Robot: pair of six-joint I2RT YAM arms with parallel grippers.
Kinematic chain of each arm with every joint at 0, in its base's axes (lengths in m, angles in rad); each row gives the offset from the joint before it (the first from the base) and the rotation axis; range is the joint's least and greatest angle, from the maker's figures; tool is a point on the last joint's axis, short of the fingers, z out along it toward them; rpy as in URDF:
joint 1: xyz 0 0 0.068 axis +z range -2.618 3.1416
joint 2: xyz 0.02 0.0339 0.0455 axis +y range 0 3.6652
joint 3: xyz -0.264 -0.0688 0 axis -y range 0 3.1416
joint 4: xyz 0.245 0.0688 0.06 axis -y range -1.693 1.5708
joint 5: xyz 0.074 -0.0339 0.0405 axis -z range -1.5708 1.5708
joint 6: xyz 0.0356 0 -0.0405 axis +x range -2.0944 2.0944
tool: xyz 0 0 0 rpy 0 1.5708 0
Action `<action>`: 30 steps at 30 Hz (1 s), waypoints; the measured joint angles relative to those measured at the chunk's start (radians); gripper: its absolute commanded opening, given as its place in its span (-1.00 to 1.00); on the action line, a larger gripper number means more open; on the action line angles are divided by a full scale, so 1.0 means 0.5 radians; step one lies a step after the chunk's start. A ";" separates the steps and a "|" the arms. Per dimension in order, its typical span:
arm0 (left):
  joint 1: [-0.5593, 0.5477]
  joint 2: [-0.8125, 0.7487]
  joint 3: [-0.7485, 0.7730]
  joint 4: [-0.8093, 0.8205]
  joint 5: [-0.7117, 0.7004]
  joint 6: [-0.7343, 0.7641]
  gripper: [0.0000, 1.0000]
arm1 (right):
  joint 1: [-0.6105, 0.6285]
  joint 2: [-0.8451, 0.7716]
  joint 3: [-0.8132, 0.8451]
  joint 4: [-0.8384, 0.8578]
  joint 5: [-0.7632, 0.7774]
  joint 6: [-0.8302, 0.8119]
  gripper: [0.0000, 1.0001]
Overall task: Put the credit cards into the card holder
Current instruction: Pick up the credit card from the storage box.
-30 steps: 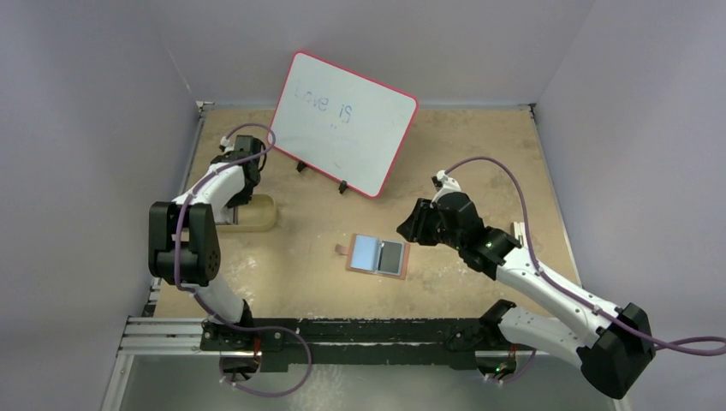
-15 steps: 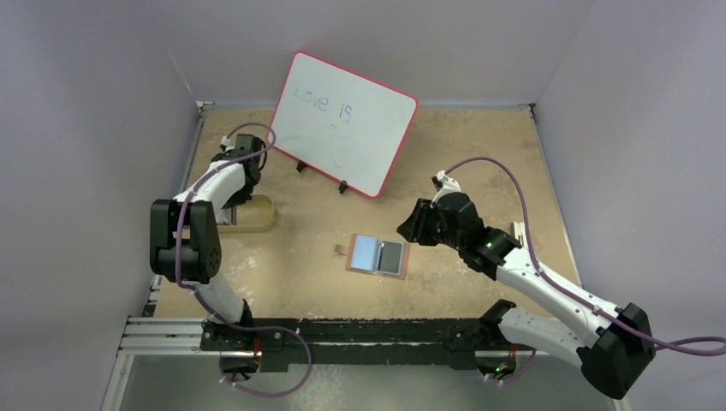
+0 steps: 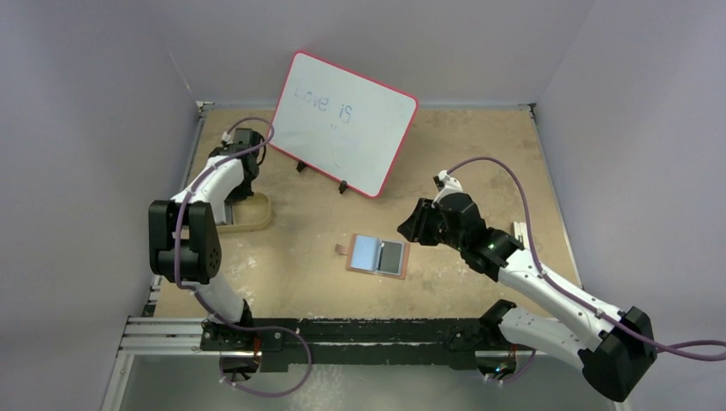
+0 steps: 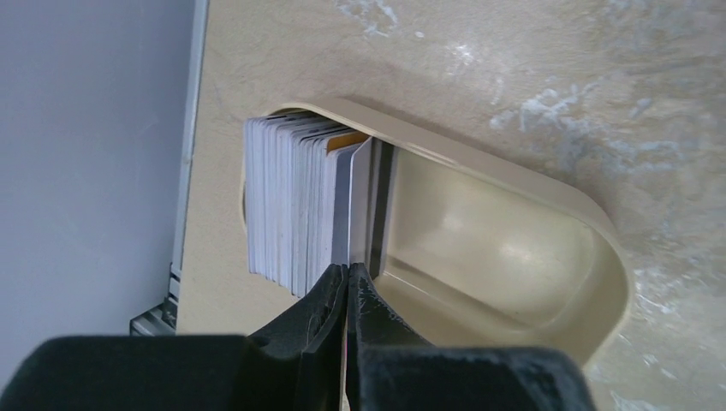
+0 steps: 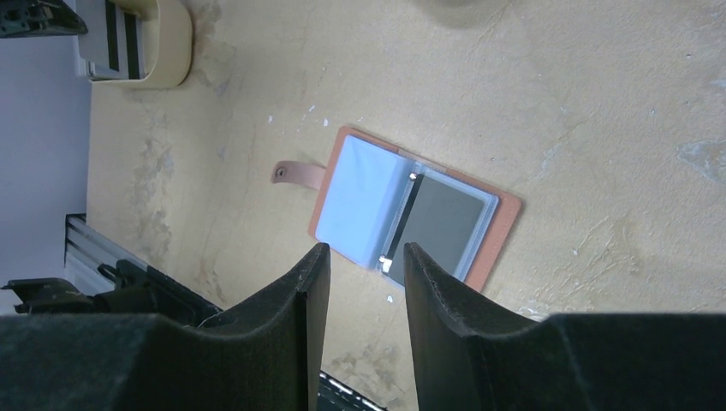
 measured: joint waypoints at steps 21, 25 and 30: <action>0.000 -0.735 -0.167 0.051 1.276 -0.224 -1.00 | 0.000 -0.063 -0.065 0.166 -0.121 0.083 -0.21; -0.002 -0.920 -0.383 0.301 1.807 -0.420 -1.00 | 0.000 -0.063 -0.154 0.302 -0.236 0.156 -0.21; -0.009 -0.985 -0.555 0.655 2.323 -0.678 -1.00 | 0.000 -0.062 -0.178 0.522 -0.324 0.238 -0.20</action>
